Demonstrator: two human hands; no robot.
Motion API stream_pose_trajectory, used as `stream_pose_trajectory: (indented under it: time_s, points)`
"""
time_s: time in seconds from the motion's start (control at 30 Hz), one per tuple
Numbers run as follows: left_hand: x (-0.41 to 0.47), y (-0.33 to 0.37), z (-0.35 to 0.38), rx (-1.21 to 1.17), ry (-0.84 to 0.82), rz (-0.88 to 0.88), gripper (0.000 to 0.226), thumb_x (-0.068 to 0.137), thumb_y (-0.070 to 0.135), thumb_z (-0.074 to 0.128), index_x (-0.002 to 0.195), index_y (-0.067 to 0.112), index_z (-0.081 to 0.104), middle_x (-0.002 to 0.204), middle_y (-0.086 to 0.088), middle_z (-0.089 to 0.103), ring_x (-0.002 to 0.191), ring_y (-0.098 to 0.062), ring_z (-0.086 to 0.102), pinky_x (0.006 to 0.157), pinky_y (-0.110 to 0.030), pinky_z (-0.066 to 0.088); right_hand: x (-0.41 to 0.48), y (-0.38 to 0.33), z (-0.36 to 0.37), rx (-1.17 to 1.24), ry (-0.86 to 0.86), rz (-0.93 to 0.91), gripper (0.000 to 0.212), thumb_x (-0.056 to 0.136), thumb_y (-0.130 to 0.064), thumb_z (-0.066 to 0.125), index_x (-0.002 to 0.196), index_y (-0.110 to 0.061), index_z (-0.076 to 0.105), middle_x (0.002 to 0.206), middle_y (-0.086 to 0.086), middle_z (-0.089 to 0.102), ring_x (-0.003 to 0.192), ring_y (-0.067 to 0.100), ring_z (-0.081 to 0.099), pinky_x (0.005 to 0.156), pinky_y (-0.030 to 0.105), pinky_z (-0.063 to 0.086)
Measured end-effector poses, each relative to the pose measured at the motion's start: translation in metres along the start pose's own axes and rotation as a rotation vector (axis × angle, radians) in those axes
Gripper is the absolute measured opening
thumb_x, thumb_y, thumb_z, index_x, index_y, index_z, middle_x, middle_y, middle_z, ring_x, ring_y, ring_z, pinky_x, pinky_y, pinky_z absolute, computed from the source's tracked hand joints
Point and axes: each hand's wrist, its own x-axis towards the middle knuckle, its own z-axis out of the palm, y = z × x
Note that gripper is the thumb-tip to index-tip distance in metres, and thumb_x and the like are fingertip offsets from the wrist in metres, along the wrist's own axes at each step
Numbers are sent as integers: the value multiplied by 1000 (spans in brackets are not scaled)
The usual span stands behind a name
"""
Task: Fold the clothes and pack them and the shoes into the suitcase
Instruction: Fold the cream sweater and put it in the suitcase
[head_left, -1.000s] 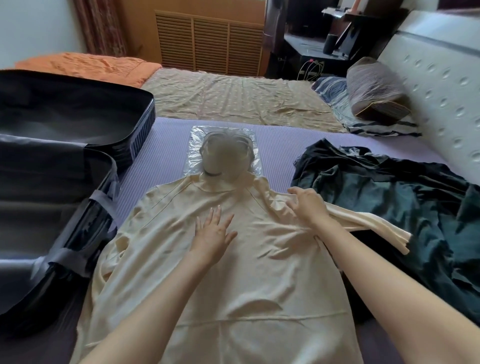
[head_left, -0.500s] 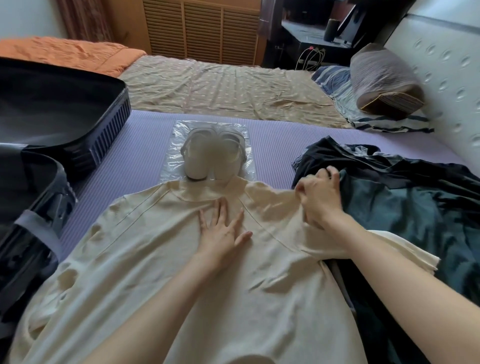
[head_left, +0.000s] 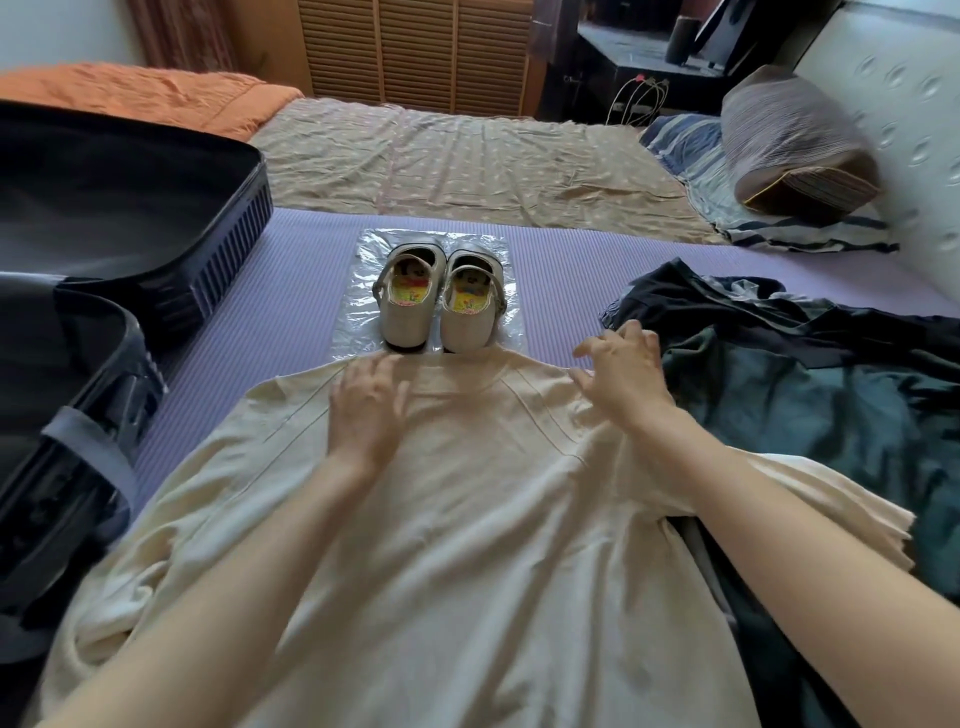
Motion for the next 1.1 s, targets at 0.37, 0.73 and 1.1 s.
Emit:
stream_pose_trajectory:
  time_s: [0.37, 0.73, 1.1]
  points:
    - [55, -63, -18, 88, -106, -213, 23, 91, 26, 60, 110, 14, 65, 108, -12, 65, 111, -32, 50, 93, -38, 35, 33, -47, 43, 111, -70, 141, 29, 90, -40, 58, 109, -19, 65, 121, 6, 56, 122, 28, 34, 103, 37, 22]
    - [72, -76, -25, 61, 135, -99, 17, 94, 17, 53, 100, 3, 62, 105, -19, 52, 93, -37, 54, 78, -42, 40, 42, -52, 52, 196, 300, 215, 14, 90, -31, 60, 94, -20, 68, 91, 8, 69, 103, 26, 49, 95, 34, 25]
    - [42, -75, -30, 58, 109, -121, 31, 91, 14, 56, 122, 8, 56, 128, -16, 48, 118, -34, 44, 99, -43, 33, -17, -78, 58, 278, 227, 89, 41, 88, -22, 58, 128, -11, 54, 108, 13, 64, 108, 30, 53, 98, 36, 27]
